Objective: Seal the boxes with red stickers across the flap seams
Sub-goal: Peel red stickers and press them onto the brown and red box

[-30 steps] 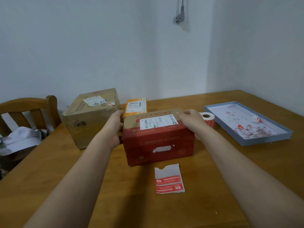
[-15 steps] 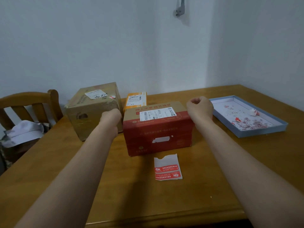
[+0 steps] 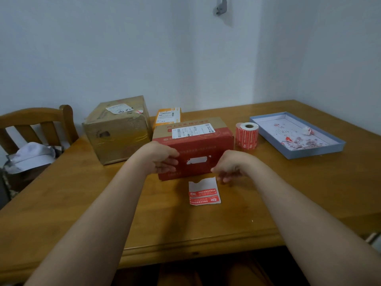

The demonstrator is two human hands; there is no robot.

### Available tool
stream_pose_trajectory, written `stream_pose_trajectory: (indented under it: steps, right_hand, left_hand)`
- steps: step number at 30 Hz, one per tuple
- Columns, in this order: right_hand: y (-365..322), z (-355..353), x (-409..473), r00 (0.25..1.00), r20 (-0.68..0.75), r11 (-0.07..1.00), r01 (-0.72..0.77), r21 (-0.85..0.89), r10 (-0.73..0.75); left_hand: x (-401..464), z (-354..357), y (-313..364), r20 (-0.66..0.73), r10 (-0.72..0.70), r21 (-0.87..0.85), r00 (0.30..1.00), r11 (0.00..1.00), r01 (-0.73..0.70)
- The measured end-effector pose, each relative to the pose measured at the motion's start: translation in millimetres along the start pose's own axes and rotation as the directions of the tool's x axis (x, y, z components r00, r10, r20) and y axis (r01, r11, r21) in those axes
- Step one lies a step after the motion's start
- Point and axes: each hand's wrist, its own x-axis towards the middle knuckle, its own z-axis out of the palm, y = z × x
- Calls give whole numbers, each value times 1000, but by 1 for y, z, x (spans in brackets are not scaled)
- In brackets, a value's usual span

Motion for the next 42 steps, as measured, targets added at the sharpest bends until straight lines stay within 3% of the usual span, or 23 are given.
stream_pose_trajectory:
  steps: [6, 15, 19, 22, 29, 38, 42]
  right_hand:
    - [17, 27, 14, 991, -126, 999, -33, 16, 35]
    - [20, 26, 7, 996, -72, 999, 44, -21, -46]
    - [14, 3, -10, 973, 53, 973, 223, 60, -227]
    - [4, -18, -24, 940, 62, 939, 329, 102, -336]
    - [-18, -48, -30, 883, -197, 832, 467, 298, -425]
    - [-39, -58, -11, 829, -462, 714, 528, 460, -315]
    - [-43, -60, 6, 793, -543, 725, 543, 423, -276]
  left_hand:
    - [-2, 16, -16, 91, 6, 70, 996, 997, -12]
    - [-7, 10, -5, 107, 51, 53, 993, 997, -57]
    - [-11, 1, 9, 135, 105, 3, 985, 994, -106]
    - [-11, -5, 22, 154, 159, -6, 975, 987, -159]
    - [-8, 1, 42, 168, 212, -104, 963, 975, -197]
    - [12, 0, 45, 202, 201, -157, 958, 973, -171]
    - [20, 0, 45, 153, 229, -223, 961, 956, -192]
